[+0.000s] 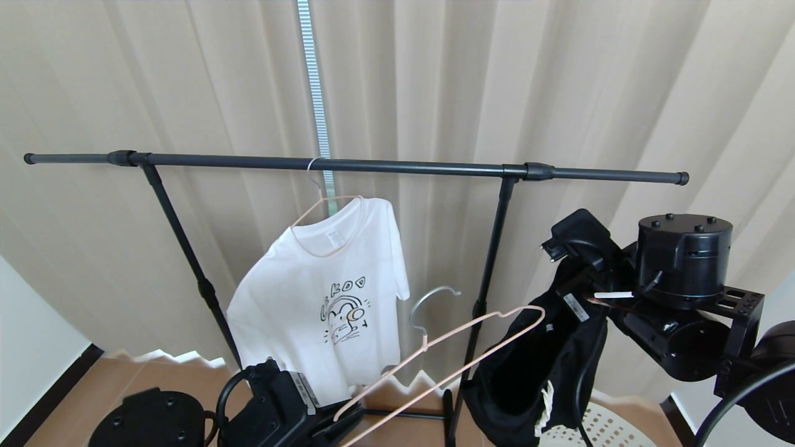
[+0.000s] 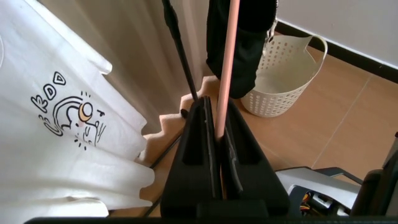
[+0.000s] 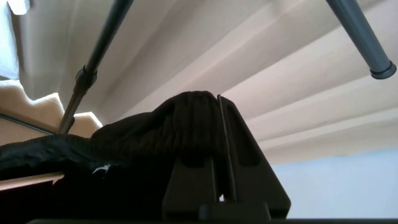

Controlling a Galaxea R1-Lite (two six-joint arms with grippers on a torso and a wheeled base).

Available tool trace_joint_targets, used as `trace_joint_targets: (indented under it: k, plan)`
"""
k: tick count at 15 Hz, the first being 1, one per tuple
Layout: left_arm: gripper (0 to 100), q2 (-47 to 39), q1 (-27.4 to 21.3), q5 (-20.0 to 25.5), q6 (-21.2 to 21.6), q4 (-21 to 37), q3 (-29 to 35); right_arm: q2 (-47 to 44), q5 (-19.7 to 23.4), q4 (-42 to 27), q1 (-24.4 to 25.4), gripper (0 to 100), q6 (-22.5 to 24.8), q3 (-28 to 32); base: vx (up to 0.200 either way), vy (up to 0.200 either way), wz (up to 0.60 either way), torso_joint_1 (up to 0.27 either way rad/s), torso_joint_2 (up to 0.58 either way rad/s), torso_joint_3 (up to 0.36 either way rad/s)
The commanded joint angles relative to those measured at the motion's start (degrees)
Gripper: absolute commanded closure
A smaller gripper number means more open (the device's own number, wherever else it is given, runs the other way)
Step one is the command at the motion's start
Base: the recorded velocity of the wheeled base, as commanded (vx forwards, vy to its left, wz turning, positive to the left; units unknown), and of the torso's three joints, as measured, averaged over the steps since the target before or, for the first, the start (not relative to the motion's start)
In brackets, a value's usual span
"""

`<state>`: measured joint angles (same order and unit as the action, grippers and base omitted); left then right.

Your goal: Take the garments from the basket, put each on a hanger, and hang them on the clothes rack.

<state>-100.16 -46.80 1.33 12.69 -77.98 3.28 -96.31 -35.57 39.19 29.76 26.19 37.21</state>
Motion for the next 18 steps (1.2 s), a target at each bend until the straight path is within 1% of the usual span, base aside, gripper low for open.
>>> trace_joint_targets:
  k: [1,3,5,7,9,16,18]
  plan:
    - [100,-2.41,-0.13,-0.01,-0.12,-1.91,-0.03,0.07,-0.11,0.01,1.44,100,-0.08,-0.29,0.000,0.000,0.00,0.000,0.00,0.000]
    - [100,-3.99,-0.13,-0.01,-0.12,-4.90,-0.47,0.07,-0.29,0.01,1.97,100,-0.08,-0.47,0.000,0.000,0.00,0.000,0.00,0.000]
    - [100,-6.28,-0.22,-0.19,-0.21,-7.97,-0.55,0.24,-1.61,0.09,3.11,100,-0.17,-0.47,0.000,0.000,0.00,0.000,0.00,0.000]
    - [100,-7.42,-0.22,-0.27,-0.12,-9.12,-0.55,0.68,-1.69,0.09,3.90,100,-0.26,-0.64,0.000,0.000,0.00,0.000,0.00,0.000]
    - [100,-8.39,-0.22,-0.36,-0.21,-11.23,-0.55,0.68,-1.78,0.01,5.93,100,-0.52,-0.91,0.000,0.000,0.00,0.000,0.00,0.000]
    - [100,-8.47,-0.13,-0.36,-0.21,-12.02,-0.12,0.68,-1.78,0.09,9.88,100,-1.75,-1.08,0.000,0.000,0.00,0.000,0.00,0.000]
    - [100,-8.47,-0.22,-0.36,-0.30,-12.02,-0.12,0.77,-1.87,0.09,10.06,100,-3.25,-0.47,0.000,0.000,0.00,0.000,0.00,0.000]
